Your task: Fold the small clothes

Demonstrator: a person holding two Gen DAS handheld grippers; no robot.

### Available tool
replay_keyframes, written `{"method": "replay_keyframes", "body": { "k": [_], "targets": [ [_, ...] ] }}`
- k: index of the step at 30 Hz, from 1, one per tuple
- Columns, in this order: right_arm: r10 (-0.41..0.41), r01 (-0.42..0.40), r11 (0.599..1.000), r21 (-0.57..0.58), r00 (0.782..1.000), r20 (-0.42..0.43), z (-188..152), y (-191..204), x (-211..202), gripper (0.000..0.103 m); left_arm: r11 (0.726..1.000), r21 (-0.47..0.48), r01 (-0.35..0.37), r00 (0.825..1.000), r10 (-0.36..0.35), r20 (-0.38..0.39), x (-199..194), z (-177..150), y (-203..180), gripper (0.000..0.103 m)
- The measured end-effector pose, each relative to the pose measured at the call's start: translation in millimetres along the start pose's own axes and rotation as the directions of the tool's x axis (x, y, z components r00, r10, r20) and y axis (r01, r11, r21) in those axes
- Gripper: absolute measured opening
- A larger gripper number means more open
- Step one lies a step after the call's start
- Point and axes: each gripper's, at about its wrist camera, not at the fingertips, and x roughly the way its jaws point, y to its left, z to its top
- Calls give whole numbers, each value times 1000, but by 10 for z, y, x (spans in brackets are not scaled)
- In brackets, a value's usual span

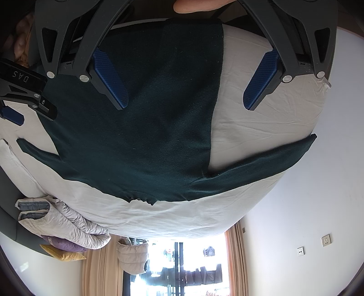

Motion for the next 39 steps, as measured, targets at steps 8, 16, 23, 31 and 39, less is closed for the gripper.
{"method": "replay_keyframes", "body": {
  "k": [8, 16, 23, 31, 39],
  "targets": [
    [3, -3, 1000, -2, 1000, -2, -23, 42, 6, 103, 1000, 0, 1, 1000, -1, 1, 4, -2, 2, 103],
    [7, -7, 1000, -3, 1000, -7, 8, 14, -1, 103, 1000, -2, 0, 1000, 0, -1, 8, -11, 9, 103],
    [8, -8, 1000, -6, 1000, -12, 15, 11, 2, 103, 1000, -4, 1, 1000, -1, -5, 21, -23, 17, 103],
    [9, -10, 1000, -18, 1000, -27, 15, 29, 33, 103, 1000, -17, 4, 1000, -4, -16, 66, -46, 42, 103],
    [22, -24, 999, -33, 999, -47, 47, 73, 113, 103, 998, -61, 11, 999, -13, -30, 207, -98, 217, 103]
  ]
}}
